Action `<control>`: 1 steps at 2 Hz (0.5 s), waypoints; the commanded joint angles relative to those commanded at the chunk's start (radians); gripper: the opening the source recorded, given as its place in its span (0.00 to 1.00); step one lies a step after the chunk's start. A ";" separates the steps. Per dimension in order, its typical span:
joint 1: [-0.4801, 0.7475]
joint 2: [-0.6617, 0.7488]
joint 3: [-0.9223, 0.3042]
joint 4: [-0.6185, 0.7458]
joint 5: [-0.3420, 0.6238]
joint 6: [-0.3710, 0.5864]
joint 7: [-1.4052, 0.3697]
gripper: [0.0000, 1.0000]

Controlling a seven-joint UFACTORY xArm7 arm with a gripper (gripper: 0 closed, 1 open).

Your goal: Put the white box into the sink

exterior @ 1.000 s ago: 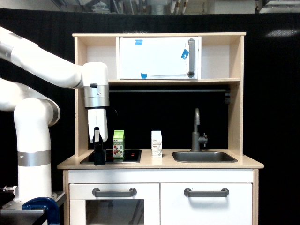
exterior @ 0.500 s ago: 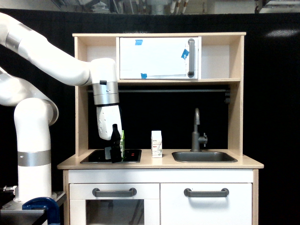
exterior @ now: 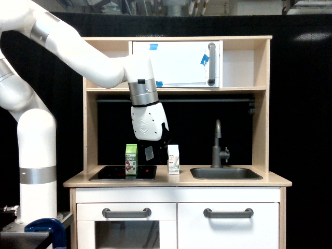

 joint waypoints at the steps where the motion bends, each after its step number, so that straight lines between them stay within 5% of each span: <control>1: 0.186 0.204 -0.152 0.207 0.126 0.102 -0.523 1.00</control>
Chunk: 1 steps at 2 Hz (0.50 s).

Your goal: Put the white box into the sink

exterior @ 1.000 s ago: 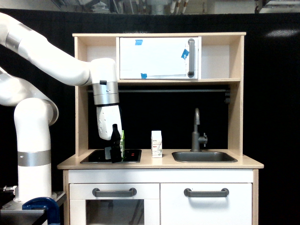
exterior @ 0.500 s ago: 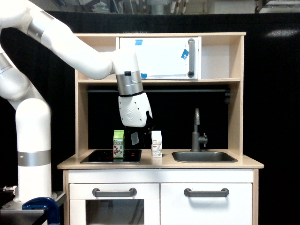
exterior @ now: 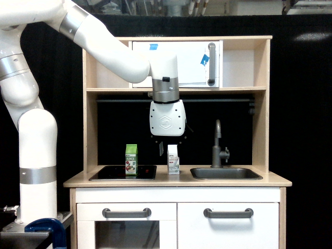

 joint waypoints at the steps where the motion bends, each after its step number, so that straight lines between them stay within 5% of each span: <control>1: 0.094 0.175 -0.081 0.133 0.340 0.193 -0.430 1.00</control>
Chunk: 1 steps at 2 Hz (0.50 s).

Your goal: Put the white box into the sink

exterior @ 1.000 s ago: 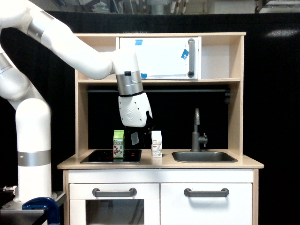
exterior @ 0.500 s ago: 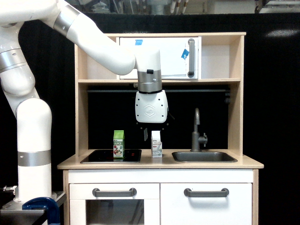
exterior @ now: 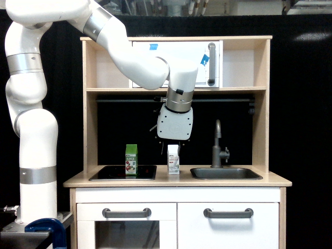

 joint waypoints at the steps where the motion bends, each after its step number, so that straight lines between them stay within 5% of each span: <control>1: 0.017 0.077 0.061 0.033 0.108 -0.019 -0.010 1.00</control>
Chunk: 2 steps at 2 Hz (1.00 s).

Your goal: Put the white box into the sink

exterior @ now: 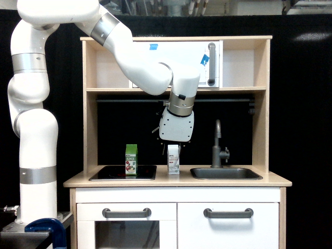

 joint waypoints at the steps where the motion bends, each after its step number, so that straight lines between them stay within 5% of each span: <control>1: 0.011 0.073 0.081 0.061 0.064 -0.034 0.040 1.00; 2: 0.007 0.109 0.138 0.058 0.107 -0.083 0.043 1.00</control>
